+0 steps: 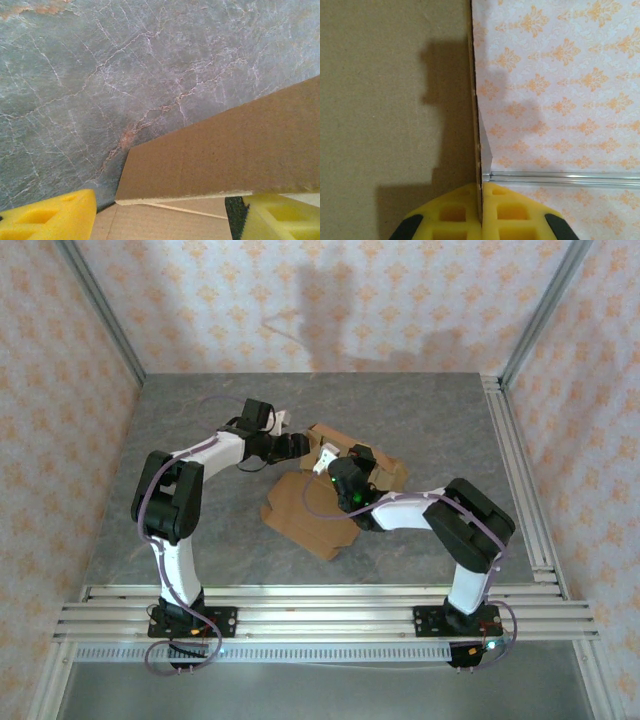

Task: Fold the paper box

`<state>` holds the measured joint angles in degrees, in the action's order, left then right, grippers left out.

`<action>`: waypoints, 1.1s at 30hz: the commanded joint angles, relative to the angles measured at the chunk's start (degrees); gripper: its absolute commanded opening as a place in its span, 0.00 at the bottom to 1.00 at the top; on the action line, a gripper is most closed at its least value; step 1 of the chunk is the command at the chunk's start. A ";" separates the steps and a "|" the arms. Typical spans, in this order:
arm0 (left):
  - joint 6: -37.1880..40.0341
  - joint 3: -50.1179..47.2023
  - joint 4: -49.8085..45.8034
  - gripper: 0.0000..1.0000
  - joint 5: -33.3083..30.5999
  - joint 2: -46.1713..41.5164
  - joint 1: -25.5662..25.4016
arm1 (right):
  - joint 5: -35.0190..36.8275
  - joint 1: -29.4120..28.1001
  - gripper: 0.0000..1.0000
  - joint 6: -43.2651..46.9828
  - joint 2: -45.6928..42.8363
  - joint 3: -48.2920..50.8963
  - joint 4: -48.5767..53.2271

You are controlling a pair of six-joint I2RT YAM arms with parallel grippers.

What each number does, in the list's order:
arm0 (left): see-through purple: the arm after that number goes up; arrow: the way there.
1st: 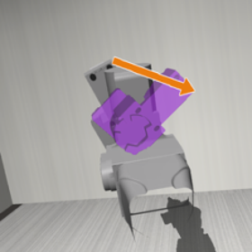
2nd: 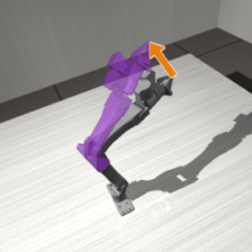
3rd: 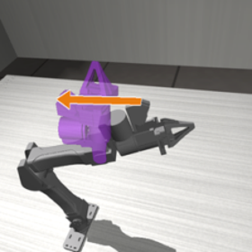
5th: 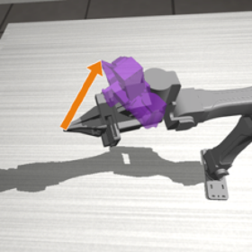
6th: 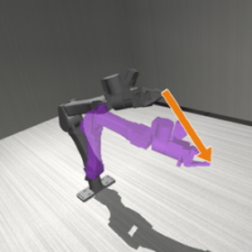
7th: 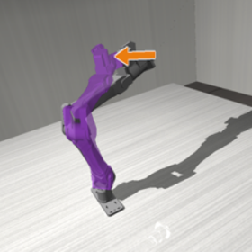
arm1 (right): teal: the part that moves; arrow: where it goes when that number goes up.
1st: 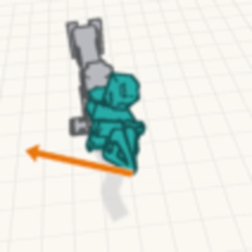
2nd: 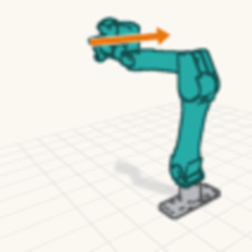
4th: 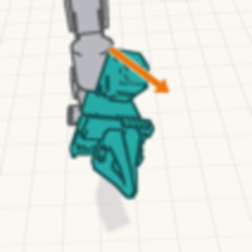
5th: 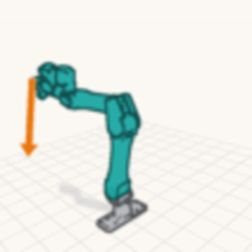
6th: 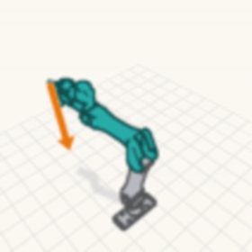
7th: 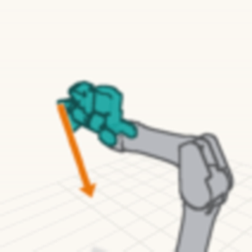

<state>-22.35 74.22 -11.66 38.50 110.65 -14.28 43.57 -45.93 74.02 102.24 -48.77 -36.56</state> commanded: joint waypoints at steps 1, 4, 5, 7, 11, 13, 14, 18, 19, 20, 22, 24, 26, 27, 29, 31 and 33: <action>1.37 1.90 0.72 0.69 -1.67 0.88 -0.74 | -2.28 -0.39 0.00 -4.01 -1.67 -1.29 6.01; 0.90 2.00 0.58 0.69 -3.59 0.41 -1.36 | -2.80 -0.47 0.00 -5.98 -2.18 -2.17 9.14; 0.80 1.71 0.92 0.68 -4.85 0.05 -1.62 | -2.95 -0.47 0.00 -6.29 -2.30 -2.41 9.91; 0.68 0.84 2.24 0.66 -6.31 -0.78 -2.18 | -3.06 -0.47 0.00 -6.90 -2.43 -2.73 11.03; 1.19 -0.53 4.63 0.56 -7.62 -2.46 -3.23 | -3.01 -0.56 0.00 -6.98 -2.47 -2.91 12.11; 2.10 -0.39 4.60 0.54 -8.06 -2.63 -3.79 | -2.90 -0.52 0.00 -6.97 -2.42 -2.91 12.49; 2.43 -0.30 4.42 0.54 -8.17 -2.60 -3.95 | -2.85 -0.56 0.00 -6.98 -2.37 -2.90 12.64; 4.25 0.44 2.97 0.47 -9.19 -2.37 -4.76 | -2.49 -0.56 0.00 -6.59 -2.30 -3.08 12.65; 4.64 0.62 2.36 0.47 -9.68 -2.36 -4.95 | -2.30 -0.56 0.00 -6.45 -2.14 -3.16 12.61; 5.06 0.75 1.97 0.46 -10.20 -2.37 -5.20 | -2.10 -0.54 0.00 -6.29 -2.11 -3.25 12.41; 5.84 0.76 1.26 0.40 -11.23 -2.46 -5.62 | -1.42 -0.56 0.00 -5.83 -1.78 -3.43 11.67; 6.48 0.85 0.81 0.39 -12.14 -2.63 -5.99 | -1.10 -0.56 0.00 -5.23 -1.49 -3.39 10.78; 6.88 0.76 0.37 0.38 -12.99 -2.87 -6.40 | -0.83 -0.56 0.00 -4.95 -1.34 -3.52 10.35; 7.22 0.77 0.16 0.33 -13.42 -2.98 -6.65 | -0.68 -0.56 0.00 -4.81 -1.14 -3.69 10.19; 7.69 0.84 -0.08 0.30 -14.26 -3.29 -6.97 | -0.42 -0.56 0.00 -4.85 -0.99 -3.92 9.85; 8.10 0.89 -0.22 0.27 -14.91 -3.51 -7.26 | -0.06 -0.57 0.00 -4.82 -0.79 -4.11 9.40; 8.27 0.93 -0.29 0.20 -15.43 -3.68 -7.34 | 0.11 -0.52 0.00 -4.89 -0.62 -4.20 9.32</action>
<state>-15.05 74.19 -10.55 25.54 109.97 -21.02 42.22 -45.98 69.32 100.99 -51.42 -26.57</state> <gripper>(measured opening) 0.223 0.050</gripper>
